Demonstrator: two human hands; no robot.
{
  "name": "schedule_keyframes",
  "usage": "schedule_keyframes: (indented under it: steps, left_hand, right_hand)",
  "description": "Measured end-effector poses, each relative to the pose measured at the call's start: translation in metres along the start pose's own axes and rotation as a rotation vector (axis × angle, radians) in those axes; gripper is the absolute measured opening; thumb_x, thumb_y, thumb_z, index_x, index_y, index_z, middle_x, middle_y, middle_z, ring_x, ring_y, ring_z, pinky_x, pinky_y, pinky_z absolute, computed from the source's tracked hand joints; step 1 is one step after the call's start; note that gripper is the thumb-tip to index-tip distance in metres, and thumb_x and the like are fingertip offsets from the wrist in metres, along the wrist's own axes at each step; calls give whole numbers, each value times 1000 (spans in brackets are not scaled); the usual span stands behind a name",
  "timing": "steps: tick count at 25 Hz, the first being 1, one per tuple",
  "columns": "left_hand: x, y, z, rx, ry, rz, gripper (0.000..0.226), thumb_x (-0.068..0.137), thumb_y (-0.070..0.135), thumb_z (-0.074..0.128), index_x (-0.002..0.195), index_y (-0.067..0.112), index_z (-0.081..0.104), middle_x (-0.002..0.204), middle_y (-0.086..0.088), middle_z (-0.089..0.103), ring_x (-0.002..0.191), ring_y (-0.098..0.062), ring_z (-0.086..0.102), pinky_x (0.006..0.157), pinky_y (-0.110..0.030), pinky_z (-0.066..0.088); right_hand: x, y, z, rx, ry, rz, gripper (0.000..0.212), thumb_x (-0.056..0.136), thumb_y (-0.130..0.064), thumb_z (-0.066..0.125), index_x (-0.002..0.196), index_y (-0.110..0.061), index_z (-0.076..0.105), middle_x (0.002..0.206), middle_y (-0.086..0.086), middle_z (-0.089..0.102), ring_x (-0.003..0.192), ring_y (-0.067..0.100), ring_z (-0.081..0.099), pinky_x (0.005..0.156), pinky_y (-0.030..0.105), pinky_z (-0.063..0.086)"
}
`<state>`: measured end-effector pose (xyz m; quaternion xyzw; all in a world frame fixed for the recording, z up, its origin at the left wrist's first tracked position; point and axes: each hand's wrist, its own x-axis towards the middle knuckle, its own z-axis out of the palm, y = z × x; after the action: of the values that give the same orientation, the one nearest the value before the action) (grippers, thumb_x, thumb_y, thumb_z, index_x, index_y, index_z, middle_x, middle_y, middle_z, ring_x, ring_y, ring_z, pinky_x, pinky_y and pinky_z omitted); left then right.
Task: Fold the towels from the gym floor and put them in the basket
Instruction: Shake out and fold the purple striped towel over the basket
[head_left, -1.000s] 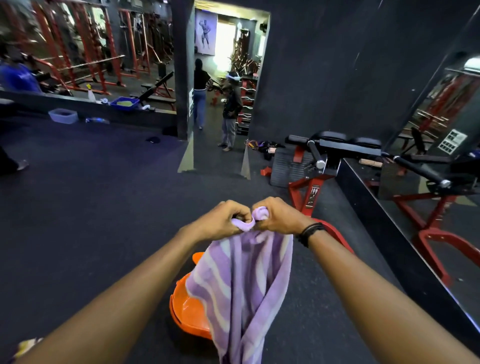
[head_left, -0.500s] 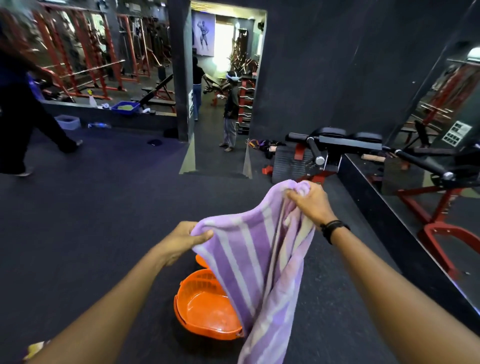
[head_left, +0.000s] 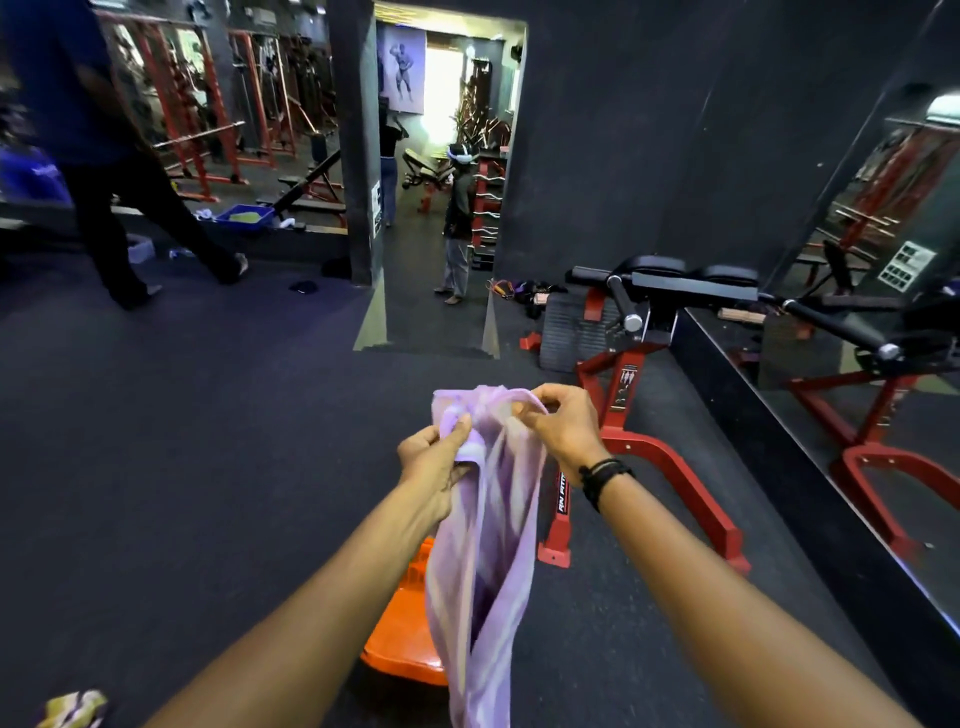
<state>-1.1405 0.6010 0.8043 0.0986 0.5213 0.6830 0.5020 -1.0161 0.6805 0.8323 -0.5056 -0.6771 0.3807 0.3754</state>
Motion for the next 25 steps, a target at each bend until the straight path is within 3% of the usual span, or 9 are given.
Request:
schedule_keyframes:
  steps: [3,6,10,14,17,19,21,23,25]
  left_hand:
    - [-3,-2,5,106,-5,65,13,87,11,68,94,0,68,88,-13,67,83,-25,66,82,-39,57]
    - [-7,-1,8,241,-62,191,13,87,12,68,77,15,74,88,-14,73,87,-26,69,89,-44,55]
    - [-3,1,6,292,-52,292,16,85,17,69,73,21,78,88,-16,74,81,-22,68,88,-51,54]
    - [-9,4,9,390,-100,327,18,90,23,64,80,17,79,85,-6,76,90,-21,71,86,-39,57]
    - [-21,9,6,343,-314,315,15,87,11,67,99,4,73,93,-10,74,88,-17,69,77,-25,57]
    - [-21,8,-3,406,-435,347,24,79,1,73,103,4,71,95,-10,74,89,-16,68,80,-26,57]
    - [-18,9,-7,497,-434,400,23,79,1,74,98,13,73,93,-6,75,89,-14,67,81,-30,56]
    - [-16,14,-3,540,-443,450,10,83,10,72,90,17,76,89,-5,75,85,-12,64,76,-33,52]
    - [-16,26,5,567,-483,478,11,84,17,70,90,9,75,85,-9,70,82,-14,57,72,-34,45]
  right_hand:
    - [-7,-6,2,-54,-25,-55,7,71,-11,79,69,-12,72,64,1,67,58,6,52,59,27,44]
    - [-13,-13,4,-226,-32,-80,9,73,-19,77,67,-15,71,63,3,68,61,11,59,59,26,46]
    - [-19,-21,6,-305,-144,-91,27,83,-26,69,68,-3,71,54,9,50,57,11,39,47,19,33]
    - [-21,-27,11,4,-134,53,20,78,-16,76,63,-4,70,63,16,68,56,18,62,59,34,58]
    - [-23,-32,7,237,-243,225,18,84,0,66,66,-4,66,68,17,64,52,16,62,52,26,55]
    - [-22,-37,-7,316,-440,292,15,90,1,57,79,-1,67,71,12,67,52,11,64,51,21,54]
    - [-19,-39,-18,323,-550,259,13,93,-4,57,85,-3,67,71,8,70,56,10,67,55,21,56]
    - [-17,-42,-19,226,-408,61,11,88,-10,66,77,-9,69,65,3,70,53,9,64,52,23,54]
    - [-18,-46,-16,14,-146,-193,13,81,-25,72,71,-17,71,65,-4,71,59,8,65,56,27,52]
